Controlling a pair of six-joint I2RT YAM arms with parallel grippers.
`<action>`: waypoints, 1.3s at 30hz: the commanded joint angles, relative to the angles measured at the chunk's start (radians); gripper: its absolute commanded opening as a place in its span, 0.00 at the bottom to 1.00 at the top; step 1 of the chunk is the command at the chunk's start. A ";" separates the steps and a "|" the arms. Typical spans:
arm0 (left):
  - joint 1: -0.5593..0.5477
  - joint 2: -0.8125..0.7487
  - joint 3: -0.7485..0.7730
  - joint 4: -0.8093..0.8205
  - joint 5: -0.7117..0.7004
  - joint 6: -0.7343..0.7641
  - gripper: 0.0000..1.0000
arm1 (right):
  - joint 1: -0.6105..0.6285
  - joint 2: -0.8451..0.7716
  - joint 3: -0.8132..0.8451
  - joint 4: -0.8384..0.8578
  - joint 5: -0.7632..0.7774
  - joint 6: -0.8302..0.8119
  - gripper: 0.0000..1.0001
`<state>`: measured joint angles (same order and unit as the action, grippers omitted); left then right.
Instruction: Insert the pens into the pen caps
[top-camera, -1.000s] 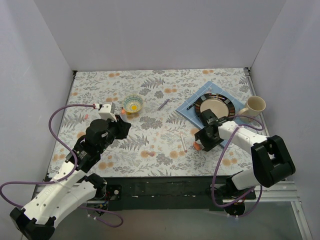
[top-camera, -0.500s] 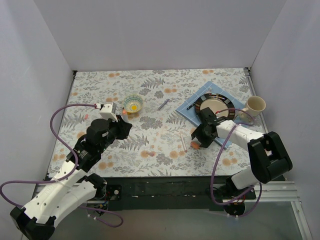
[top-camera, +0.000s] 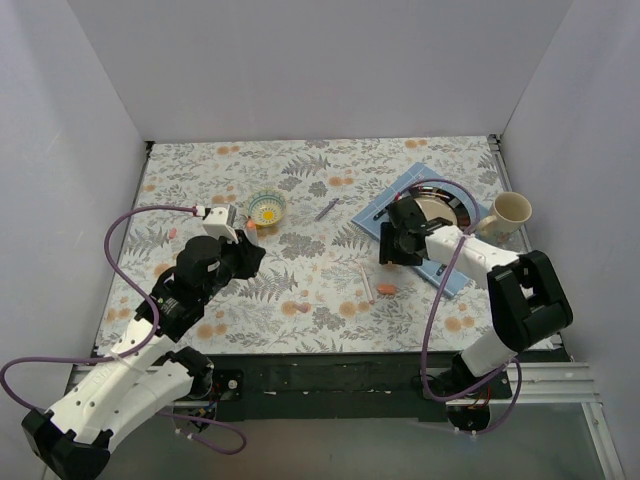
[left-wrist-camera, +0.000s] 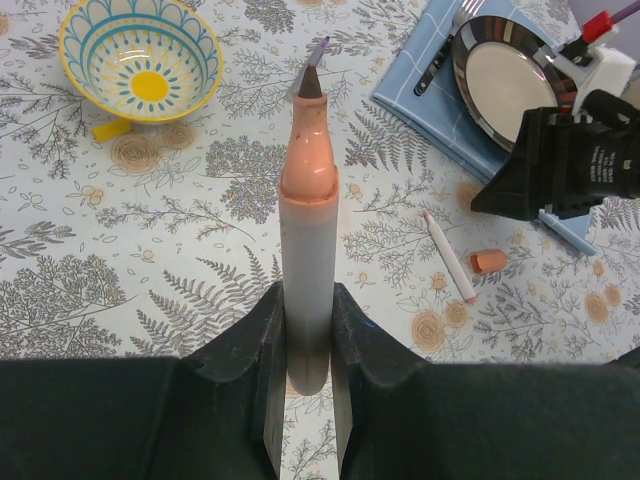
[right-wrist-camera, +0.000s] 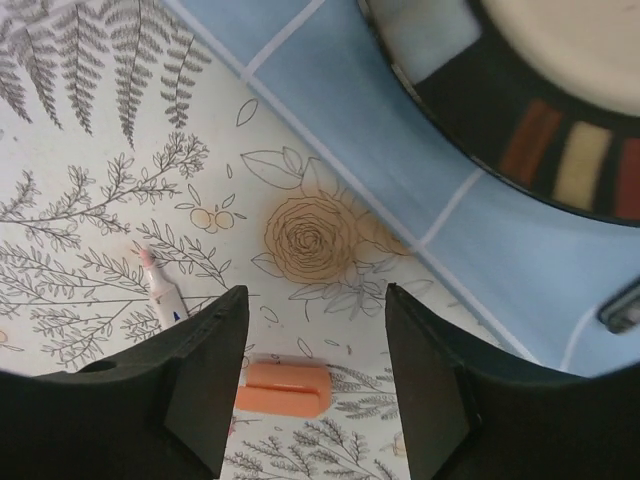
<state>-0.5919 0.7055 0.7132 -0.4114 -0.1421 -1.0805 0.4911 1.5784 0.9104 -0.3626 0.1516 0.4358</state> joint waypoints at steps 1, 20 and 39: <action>0.000 0.002 0.012 0.002 0.012 0.016 0.00 | -0.002 -0.104 0.158 -0.197 0.204 0.255 0.64; -0.002 -0.052 0.005 0.011 0.073 0.019 0.00 | -0.057 -0.112 0.034 -0.317 -0.126 1.081 0.59; -0.002 -0.095 0.003 0.020 0.114 0.017 0.00 | -0.088 -0.038 0.054 -0.463 -0.110 1.206 0.60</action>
<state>-0.5922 0.6098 0.7132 -0.4057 -0.0429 -1.0733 0.4175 1.5494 0.9386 -0.7399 -0.0025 1.5997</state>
